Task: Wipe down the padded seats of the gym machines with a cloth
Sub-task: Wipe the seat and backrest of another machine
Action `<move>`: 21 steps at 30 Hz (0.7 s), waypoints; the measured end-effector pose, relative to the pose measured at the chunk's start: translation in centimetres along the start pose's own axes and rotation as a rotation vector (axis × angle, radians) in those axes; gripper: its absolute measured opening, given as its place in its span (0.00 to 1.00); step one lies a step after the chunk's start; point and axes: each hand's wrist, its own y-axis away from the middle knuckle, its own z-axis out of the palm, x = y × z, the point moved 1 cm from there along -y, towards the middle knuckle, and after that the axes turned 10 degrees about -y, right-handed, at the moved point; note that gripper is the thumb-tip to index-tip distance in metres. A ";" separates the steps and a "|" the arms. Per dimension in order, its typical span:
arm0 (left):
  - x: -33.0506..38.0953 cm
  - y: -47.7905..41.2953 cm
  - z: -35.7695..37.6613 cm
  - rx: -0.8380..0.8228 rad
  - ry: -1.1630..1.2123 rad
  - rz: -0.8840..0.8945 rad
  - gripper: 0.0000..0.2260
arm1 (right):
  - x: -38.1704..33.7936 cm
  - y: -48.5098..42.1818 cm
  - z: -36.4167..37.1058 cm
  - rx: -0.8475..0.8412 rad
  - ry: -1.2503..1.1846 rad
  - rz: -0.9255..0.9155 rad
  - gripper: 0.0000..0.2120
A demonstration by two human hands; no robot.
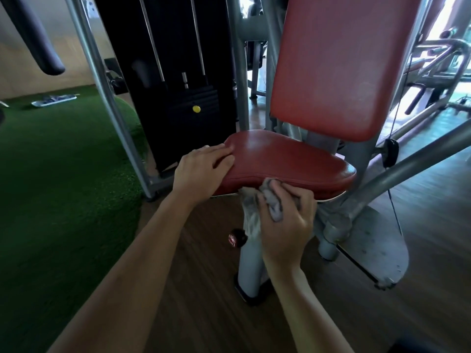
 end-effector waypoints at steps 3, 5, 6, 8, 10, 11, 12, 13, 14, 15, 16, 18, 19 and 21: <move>0.0 -0.1 0.0 0.014 0.021 -0.008 0.17 | -0.7 0.6 0.6 -0.108 -0.008 -0.033 0.17; 0.2 0.0 -0.2 0.018 0.034 -0.020 0.17 | -0.7 0.4 -0.2 -0.143 -0.075 -0.005 0.16; 0.3 0.1 -0.3 0.017 0.042 -0.026 0.17 | -0.6 0.2 -1.1 -0.112 -0.093 0.018 0.16; 0.5 0.2 -0.4 0.004 0.051 -0.030 0.17 | -0.1 -0.4 -3.8 0.008 -0.089 0.050 0.16; 0.7 0.2 -0.4 -0.013 0.033 -0.038 0.17 | 0.7 -1.1 -6.2 0.110 -0.058 0.071 0.17; 0.7 0.2 -0.4 -0.016 0.024 -0.045 0.18 | 1.3 -1.7 -7.0 0.146 -0.042 0.082 0.17; 0.8 0.2 -0.3 -0.013 0.020 -0.056 0.18 | 2.1 -2.3 -7.5 0.173 -0.033 0.090 0.16; 0.8 0.2 -0.3 -0.005 0.024 -0.071 0.17 | 2.8 -2.8 -7.8 0.195 -0.030 0.097 0.16; 0.8 0.2 -0.3 0.007 0.031 -0.086 0.17 | 3.4 -2.9 -7.6 0.215 -0.036 0.103 0.15; 0.8 0.2 -0.2 0.015 0.035 -0.098 0.17 | 3.6 -2.8 -7.2 0.229 -0.048 0.106 0.15; 0.8 0.2 -0.2 0.020 0.033 -0.104 0.17 | 3.4 -2.3 -6.5 0.223 -0.058 0.100 0.14; 0.7 0.2 0.0 0.032 0.024 -0.104 0.16 | 2.7 -1.1 -5.2 0.148 -0.036 0.037 0.14; 0.7 0.1 0.1 0.039 0.026 -0.104 0.16 | 2.5 -0.7 -4.8 0.098 -0.012 -0.015 0.14; 0.6 0.1 0.2 0.048 0.043 -0.108 0.15 | 2.7 -0.9 -4.9 0.056 0.025 -0.092 0.13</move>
